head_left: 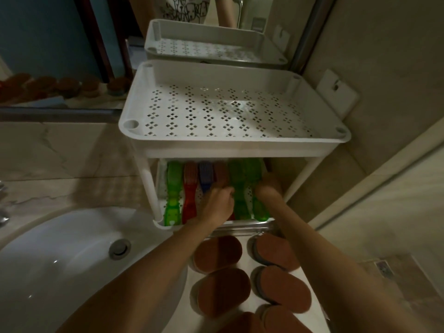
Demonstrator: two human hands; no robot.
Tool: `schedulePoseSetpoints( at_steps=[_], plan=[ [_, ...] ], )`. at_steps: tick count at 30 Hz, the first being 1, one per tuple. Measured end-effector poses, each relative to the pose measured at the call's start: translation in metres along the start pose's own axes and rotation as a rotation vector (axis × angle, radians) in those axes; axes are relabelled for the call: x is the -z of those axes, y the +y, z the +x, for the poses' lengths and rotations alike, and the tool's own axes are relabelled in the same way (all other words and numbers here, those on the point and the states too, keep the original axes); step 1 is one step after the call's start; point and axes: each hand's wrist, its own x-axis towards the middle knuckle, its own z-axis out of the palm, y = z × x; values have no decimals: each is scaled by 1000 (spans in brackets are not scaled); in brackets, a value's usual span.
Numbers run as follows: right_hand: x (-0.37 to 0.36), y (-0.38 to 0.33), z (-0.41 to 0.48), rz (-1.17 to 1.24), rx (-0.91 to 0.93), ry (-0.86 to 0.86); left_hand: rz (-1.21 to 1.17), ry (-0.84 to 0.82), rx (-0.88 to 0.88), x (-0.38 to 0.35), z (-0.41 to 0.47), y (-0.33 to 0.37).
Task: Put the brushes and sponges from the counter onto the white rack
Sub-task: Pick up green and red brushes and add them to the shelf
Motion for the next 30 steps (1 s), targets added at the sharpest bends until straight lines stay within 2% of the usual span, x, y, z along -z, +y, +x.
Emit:
schedulePoseSetpoints(
  at_steps=[3, 7, 14, 24, 30],
  plan=[
    [-10, -1, -5, -205, 49, 29, 181, -208, -191, -10, 7, -9],
    [-16, 1, -1, -146, -25, -14, 354, -362, -271, -16, 11, -14],
    [-19, 5, 7, -236, 25, -32, 354, -355, -207, -20, 9, -18],
    [-34, 16, 13, -358, 66, 31, 326, -385, -169, -23, 11, -18],
    [-37, 18, 14, -396, 128, -4, 280, -374, -132, -26, 14, -13]
  ],
)
